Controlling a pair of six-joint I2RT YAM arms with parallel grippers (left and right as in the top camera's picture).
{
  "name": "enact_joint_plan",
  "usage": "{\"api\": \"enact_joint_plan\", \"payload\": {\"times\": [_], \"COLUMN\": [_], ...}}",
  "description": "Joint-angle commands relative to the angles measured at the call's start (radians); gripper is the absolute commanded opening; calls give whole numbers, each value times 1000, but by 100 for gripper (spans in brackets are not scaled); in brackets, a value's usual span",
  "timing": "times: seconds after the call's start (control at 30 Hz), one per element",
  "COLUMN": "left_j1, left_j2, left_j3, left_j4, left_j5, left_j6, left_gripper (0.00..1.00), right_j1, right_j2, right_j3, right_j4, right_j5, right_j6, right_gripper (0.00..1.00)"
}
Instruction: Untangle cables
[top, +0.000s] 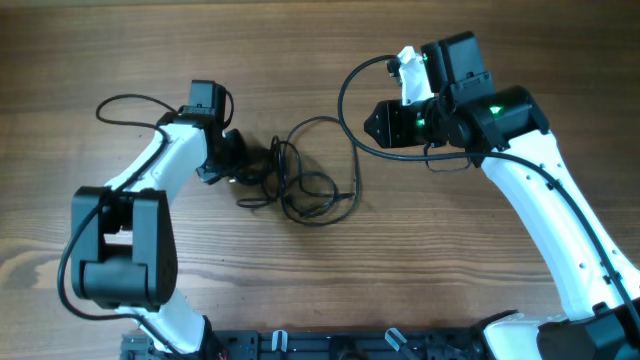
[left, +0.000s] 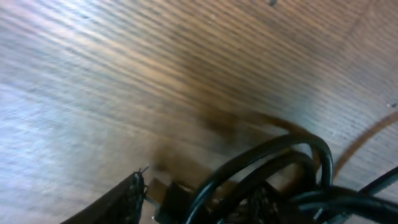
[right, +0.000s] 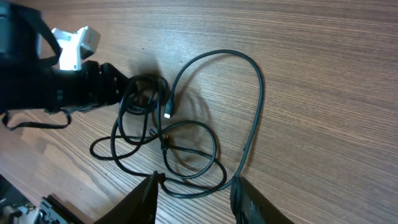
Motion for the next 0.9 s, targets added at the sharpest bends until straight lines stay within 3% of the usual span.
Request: {"api": "enact_joint_plan", "payload": {"times": [0.0, 0.17, 0.3, 0.5, 0.63, 0.87], "left_j1": [-8, -8, -8, -8, -8, -3], "left_j2": [17, 16, -10, -168, -292, -355], "left_j3": [1, 2, 2, 2, 2, 2], "left_j4": [32, 61, 71, 78, 71, 74], "left_j5": [19, 21, 84, 376, 578, 854], "left_j6": [10, 19, 20, 71, 72, 72], "left_gripper": [35, 4, 4, 4, 4, 4], "right_j1": [2, 2, 7, 67, 151, 190], "right_j2": [9, 9, 9, 9, 13, 70], "right_j3": [5, 5, 5, 5, 5, 5], "right_j4": [3, 4, 33, 143, 219, 249], "right_j5": [14, 1, -108, -306, -255, -213], "right_j6": [-9, -9, -53, -90, 26, 55], "right_gripper": [40, 41, 44, 45, 43, 39]}}
